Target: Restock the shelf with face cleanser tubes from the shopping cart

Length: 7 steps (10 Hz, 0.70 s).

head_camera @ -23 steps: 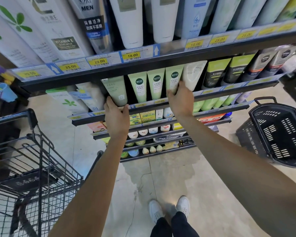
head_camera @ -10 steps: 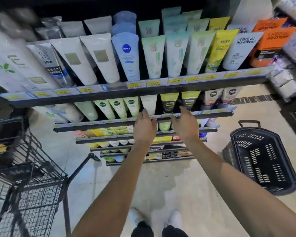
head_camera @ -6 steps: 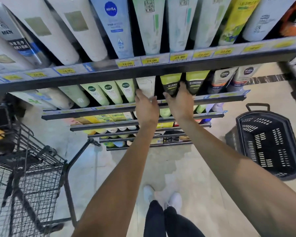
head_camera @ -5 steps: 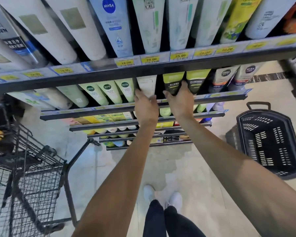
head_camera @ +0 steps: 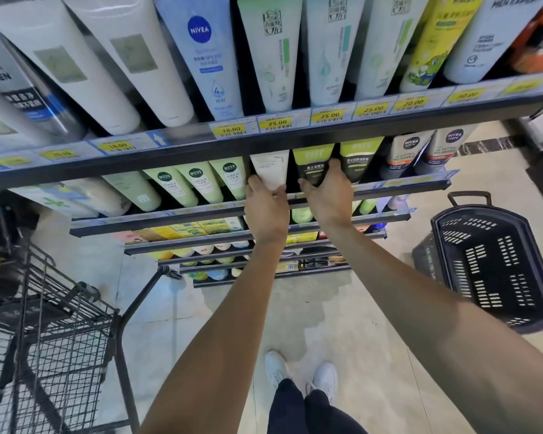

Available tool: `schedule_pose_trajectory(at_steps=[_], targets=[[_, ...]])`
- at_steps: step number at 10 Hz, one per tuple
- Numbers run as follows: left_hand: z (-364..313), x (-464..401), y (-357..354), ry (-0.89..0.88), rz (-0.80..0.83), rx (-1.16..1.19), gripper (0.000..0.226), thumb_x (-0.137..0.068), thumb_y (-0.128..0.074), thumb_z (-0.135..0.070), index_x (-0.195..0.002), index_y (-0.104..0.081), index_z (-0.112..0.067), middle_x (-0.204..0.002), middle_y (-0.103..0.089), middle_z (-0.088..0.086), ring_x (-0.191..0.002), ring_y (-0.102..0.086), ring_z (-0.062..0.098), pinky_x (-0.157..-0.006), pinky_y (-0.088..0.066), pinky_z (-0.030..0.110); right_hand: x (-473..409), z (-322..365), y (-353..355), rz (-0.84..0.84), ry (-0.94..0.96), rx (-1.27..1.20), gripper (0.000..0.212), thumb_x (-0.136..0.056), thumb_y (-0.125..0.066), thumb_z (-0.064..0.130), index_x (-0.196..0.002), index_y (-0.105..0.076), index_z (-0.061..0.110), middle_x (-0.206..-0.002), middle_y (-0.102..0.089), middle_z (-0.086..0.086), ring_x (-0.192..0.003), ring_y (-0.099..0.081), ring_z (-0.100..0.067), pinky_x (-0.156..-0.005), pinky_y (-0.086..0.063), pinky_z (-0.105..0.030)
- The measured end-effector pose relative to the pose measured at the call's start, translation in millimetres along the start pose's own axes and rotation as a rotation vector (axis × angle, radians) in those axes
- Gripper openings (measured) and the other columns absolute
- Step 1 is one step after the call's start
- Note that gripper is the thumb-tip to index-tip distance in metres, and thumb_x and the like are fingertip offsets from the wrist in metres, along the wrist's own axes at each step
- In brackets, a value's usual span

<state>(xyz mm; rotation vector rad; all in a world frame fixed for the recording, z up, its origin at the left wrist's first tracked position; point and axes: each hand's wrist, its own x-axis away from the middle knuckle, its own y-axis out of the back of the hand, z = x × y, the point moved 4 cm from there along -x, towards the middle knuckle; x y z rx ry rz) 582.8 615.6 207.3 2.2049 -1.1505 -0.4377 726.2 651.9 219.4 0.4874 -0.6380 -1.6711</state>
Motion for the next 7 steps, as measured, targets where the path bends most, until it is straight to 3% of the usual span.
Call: schedule_pose_trajectory(at_steps=[3, 4, 6, 7], targets=[[-3, 6, 6, -0.033, 0.054, -0.071, 0.035, -0.095, -0.069, -0.03, -0.115, -0.048, -0.009, -0.113, -0.065, 0.012, -0.094, -0.068, 0.034, -0.066, -0.055, 0.04, 2, -4, 0, 0.007, 0.003, 0.047, 0.05, -0.088, -0.08, 0.036, -0.122, -0.056, 0.008, -0.115, -0.069, -0.012, -0.108, -0.067, -0.034, -0.084, -0.053, -0.038], [-4, 12, 9, -0.077, 0.069, -0.077, 0.038, -0.097, -0.067, -0.028, -0.123, -0.047, -0.008, -0.12, -0.061, 0.012, -0.099, -0.066, 0.033, -0.066, -0.049, 0.034, 7, -7, 5, 0.012, 0.065, 0.074, 0.05, -0.09, -0.078, 0.035, -0.126, -0.057, 0.008, -0.118, -0.069, -0.011, -0.111, -0.067, -0.032, -0.087, -0.056, -0.038], [-13, 29, 30, -0.194, 0.09, -0.197, 0.048, -0.103, -0.056, -0.033, -0.143, -0.041, -0.01, -0.133, -0.055, 0.009, -0.115, -0.061, 0.032, -0.079, -0.058, 0.044, 38, -1, 30, -0.052, 0.304, 0.325, 0.051, -0.098, -0.067, 0.036, -0.139, -0.057, 0.008, -0.129, -0.068, -0.013, -0.112, -0.068, -0.032, -0.087, -0.058, -0.042], [-8, 43, 40, -0.326, 0.069, -0.348, 0.05, -0.104, -0.05, -0.04, -0.144, -0.044, -0.011, -0.133, -0.057, 0.01, -0.118, -0.06, 0.03, -0.087, -0.058, 0.044, 57, -17, 27, -0.027, 0.449, 0.476, 0.045, -0.092, -0.073, 0.031, -0.13, -0.065, 0.007, -0.123, -0.069, -0.014, -0.109, -0.069, -0.033, -0.083, -0.06, -0.044]])
